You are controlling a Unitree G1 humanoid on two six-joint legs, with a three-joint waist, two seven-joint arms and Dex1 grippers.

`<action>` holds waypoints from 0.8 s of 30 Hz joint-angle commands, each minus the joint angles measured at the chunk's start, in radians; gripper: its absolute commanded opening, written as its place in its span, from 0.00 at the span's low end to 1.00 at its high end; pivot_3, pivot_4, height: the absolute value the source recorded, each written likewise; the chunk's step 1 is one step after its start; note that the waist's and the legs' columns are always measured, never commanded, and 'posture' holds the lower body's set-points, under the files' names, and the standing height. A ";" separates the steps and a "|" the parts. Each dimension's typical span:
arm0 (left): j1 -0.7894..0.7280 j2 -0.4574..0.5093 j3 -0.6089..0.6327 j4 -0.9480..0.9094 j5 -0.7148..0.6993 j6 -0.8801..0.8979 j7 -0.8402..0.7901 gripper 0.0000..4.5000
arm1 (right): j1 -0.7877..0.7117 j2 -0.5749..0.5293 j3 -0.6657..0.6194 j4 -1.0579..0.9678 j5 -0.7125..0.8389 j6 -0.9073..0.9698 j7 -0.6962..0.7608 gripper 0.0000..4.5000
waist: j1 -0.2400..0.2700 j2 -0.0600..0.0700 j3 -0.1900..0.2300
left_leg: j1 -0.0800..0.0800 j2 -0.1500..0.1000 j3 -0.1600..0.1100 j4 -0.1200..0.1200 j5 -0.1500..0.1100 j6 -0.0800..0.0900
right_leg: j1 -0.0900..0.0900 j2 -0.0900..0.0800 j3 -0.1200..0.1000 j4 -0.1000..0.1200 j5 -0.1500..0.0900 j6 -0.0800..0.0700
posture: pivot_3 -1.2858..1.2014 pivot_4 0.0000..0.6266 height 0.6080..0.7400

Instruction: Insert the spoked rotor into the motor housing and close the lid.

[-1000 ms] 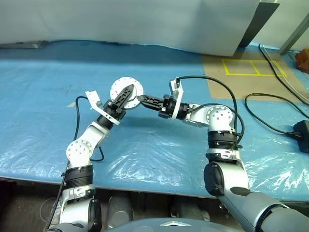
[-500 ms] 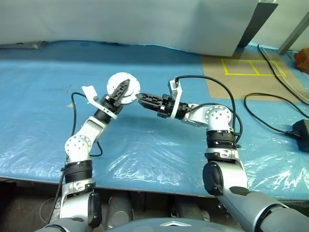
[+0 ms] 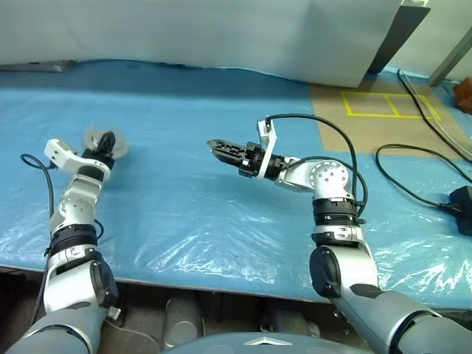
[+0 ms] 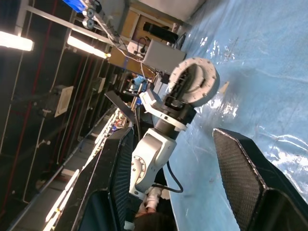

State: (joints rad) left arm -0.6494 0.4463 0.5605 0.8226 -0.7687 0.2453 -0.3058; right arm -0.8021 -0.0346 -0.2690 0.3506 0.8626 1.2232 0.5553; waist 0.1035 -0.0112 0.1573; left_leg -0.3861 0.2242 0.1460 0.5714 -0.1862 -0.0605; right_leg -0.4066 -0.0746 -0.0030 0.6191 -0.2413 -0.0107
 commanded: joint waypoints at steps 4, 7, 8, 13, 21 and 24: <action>-0.109 0.043 -0.017 0.101 0.098 -0.079 -0.075 0.59 | 0.003 -0.001 0.019 -0.024 0.011 -0.015 0.022 0.60 | 0.006 -0.003 0.000 | -0.001 0.000 -0.001 0.002 0.000 0.000 | 0.000 -0.001 -0.002 0.001 0.000 0.000 | 0.52 0.24 1.00; -0.103 0.050 -0.035 0.134 0.145 -0.105 -0.111 0.65 | 0.006 0.000 0.015 -0.022 0.017 -0.014 0.016 0.61 | 0.003 -0.003 0.000 | -0.001 0.000 -0.001 0.002 0.000 0.000 | 0.000 -0.001 -0.001 0.002 0.000 0.000 | 0.52 0.24 1.00; -0.105 0.056 -0.028 0.154 0.156 -0.109 -0.088 0.72 | 0.006 0.000 0.014 -0.020 0.018 -0.016 0.015 0.61 | 0.002 -0.003 0.000 | -0.001 0.000 -0.001 0.002 0.000 0.000 | 0.000 -0.001 -0.001 0.002 0.000 0.000 | 0.52 0.24 1.00; -0.106 0.115 0.006 0.236 0.192 -0.139 -0.019 0.90 | 0.011 0.002 0.017 -0.019 0.015 -0.023 0.014 0.61 | -0.008 -0.003 0.000 | 0.000 0.000 -0.001 0.001 0.000 0.000 | 0.000 0.000 -0.001 0.002 0.000 0.000 | 0.52 0.24 1.00; -0.063 0.263 0.106 0.311 0.168 -0.172 0.015 0.90 | 0.013 0.015 0.025 -0.014 0.014 -0.034 0.019 0.61 | -0.006 -0.003 0.000 | 0.001 0.000 -0.001 0.001 0.000 0.000 | 0.000 -0.001 -0.001 0.003 0.000 0.000 | 0.52 0.24 1.00; -0.047 0.313 0.146 0.308 0.153 -0.181 -0.010 0.90 | 0.016 0.017 0.030 -0.015 0.009 -0.045 0.025 0.61 | -0.006 -0.003 0.000 | 0.001 0.000 -0.001 0.001 0.000 0.000 | 0.000 -0.001 -0.001 0.003 0.000 0.000 | 0.52 0.24 1.00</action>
State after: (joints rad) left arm -0.6924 0.7198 0.6772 1.1509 -0.5960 0.0873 -0.2950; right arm -0.7866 -0.0232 -0.2406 0.3506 0.8616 1.1957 0.5658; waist 0.0973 -0.0138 0.1574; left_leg -0.3848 0.2247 0.1451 0.5725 -0.1864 -0.0607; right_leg -0.4065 -0.0754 -0.0041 0.6218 -0.2416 -0.0111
